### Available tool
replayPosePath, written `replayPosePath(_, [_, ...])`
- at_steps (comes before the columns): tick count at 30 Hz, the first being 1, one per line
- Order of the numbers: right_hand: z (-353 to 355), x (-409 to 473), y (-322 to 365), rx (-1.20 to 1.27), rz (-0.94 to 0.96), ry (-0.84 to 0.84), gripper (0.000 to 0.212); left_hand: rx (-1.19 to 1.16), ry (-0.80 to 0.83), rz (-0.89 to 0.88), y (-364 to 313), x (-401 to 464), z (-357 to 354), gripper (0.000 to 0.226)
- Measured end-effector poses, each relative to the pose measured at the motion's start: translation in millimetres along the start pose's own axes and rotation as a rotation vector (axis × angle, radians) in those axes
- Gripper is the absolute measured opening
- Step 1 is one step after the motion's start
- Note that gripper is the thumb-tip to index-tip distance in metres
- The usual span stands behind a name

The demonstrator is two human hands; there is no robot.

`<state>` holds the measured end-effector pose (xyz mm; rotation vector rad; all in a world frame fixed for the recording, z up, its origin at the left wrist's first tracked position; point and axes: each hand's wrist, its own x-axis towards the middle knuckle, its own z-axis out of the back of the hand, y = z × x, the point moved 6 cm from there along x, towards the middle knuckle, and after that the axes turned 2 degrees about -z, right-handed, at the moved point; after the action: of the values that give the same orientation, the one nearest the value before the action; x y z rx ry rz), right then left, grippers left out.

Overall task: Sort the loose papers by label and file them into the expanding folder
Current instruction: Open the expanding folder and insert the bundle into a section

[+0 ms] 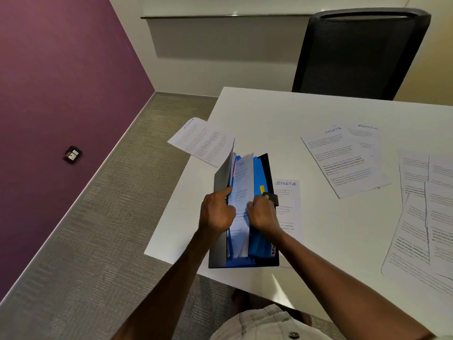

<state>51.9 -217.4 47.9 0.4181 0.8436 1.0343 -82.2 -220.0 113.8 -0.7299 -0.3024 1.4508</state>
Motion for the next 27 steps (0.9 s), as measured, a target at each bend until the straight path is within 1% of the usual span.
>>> replayPosePath(4, [11.2, 3.6, 1.0, -0.071, 0.053, -0.042, 0.023, 0.01, -0.002, 0.032, -1.8, -0.3, -1.1, 0.059])
replayPosePath(10, [27.2, 3.2, 5.5, -0.116, 0.1, -0.103, 0.027, 0.011, 0.008, 0.05, -6.1, -3.6, -4.3, 0.057])
replayPosePath(14, [12.4, -3.3, 3.9, -0.121, 0.121, -0.081, 0.025, 0.007, 0.017, 0.044, -10.5, -5.7, -7.6, 0.058])
replayPosePath(15, [9.3, -5.2, 4.8, -0.101, 0.12, -0.063, 0.028, -0.002, 0.015, 0.042, -11.4, -5.9, -8.1, 0.058])
replayPosePath(17, [4.5, -7.5, 6.8, -0.033, 0.085, -0.003, 0.037, -0.006, 0.01, 0.047, -11.9, -5.6, -7.3, 0.058])
replayPosePath(19, [-1.2, -10.7, 4.3, 0.084, 0.001, 0.032, 0.041, -0.008, 0.002, 0.058, -10.6, -5.0, -6.6, 0.059])
replayPosePath(20, [-5.6, -11.8, 1.5, 0.12, -0.032, 0.032, 0.04, -0.014, 0.006, 0.063, -10.7, -5.3, -6.9, 0.06])
replayPosePath(23, [-23.3, -16.1, -5.5, 0.098, -0.048, 0.013, 0.037, -0.035, 0.01, 0.066, -11.0, -5.6, -9.5, 0.062])
replayPosePath(25, [-29.8, -18.6, -7.0, 0.163, -0.081, 0.014, 0.033, -0.043, 0.007, 0.068, -10.6, -6.0, -11.3, 0.062])
replayPosePath(27, [-31.5, -18.3, -6.2, 0.21, -0.119, -0.003, 0.035, -0.048, 0.013, 0.065, -10.4, -7.4, -12.4, 0.061])
